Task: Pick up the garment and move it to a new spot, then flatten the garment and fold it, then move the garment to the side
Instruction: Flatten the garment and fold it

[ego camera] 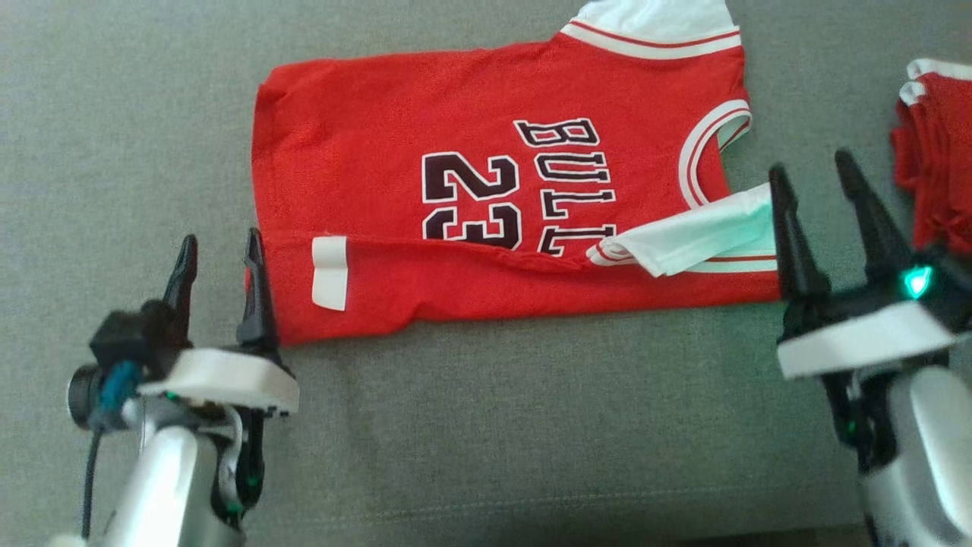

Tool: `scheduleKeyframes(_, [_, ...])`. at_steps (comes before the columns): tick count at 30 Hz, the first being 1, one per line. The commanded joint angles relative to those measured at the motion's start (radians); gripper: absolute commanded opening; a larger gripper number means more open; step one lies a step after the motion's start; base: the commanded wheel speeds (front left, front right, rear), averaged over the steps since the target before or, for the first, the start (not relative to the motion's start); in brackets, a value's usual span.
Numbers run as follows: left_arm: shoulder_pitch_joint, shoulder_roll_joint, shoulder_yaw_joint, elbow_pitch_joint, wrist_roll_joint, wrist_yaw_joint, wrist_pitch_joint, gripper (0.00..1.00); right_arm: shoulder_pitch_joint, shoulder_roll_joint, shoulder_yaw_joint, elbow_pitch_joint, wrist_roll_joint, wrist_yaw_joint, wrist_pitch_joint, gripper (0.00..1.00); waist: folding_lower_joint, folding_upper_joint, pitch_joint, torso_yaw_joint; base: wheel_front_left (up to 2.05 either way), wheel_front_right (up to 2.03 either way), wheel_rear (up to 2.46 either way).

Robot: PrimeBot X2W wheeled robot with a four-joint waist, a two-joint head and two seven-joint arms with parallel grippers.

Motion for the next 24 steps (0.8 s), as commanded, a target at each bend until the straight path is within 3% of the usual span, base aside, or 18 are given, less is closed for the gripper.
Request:
scheduleKeyframes(1, [-0.007, 0.018, 0.031, -0.048, 0.020, 0.010, -0.023, 1.00, 0.028, -0.005, 0.012, -0.045, -0.019, 0.004, -0.015, 1.00, 0.0000, 0.0000, -0.012, 0.000, 0.00, 0.00, 0.00])
scheduleKeyframes(10, [0.138, 0.013, 0.005, -0.157, 0.078, 0.046, -0.066, 1.00, 0.212, 0.065, -0.030, -0.128, -0.071, 0.004, 0.008, 1.00, 0.0000, 0.0000, -0.074, -0.006, 0.00, 0.00, 0.00])
scheduleKeyframes(24, [0.174, 0.014, -0.009, -0.164, 0.070, 0.049, -0.065, 1.00, 0.242, 0.086, -0.046, -0.140, -0.063, 0.004, 0.040, 1.00, 0.0000, 0.0000, -0.091, -0.015, 0.00, 0.00, 0.00])
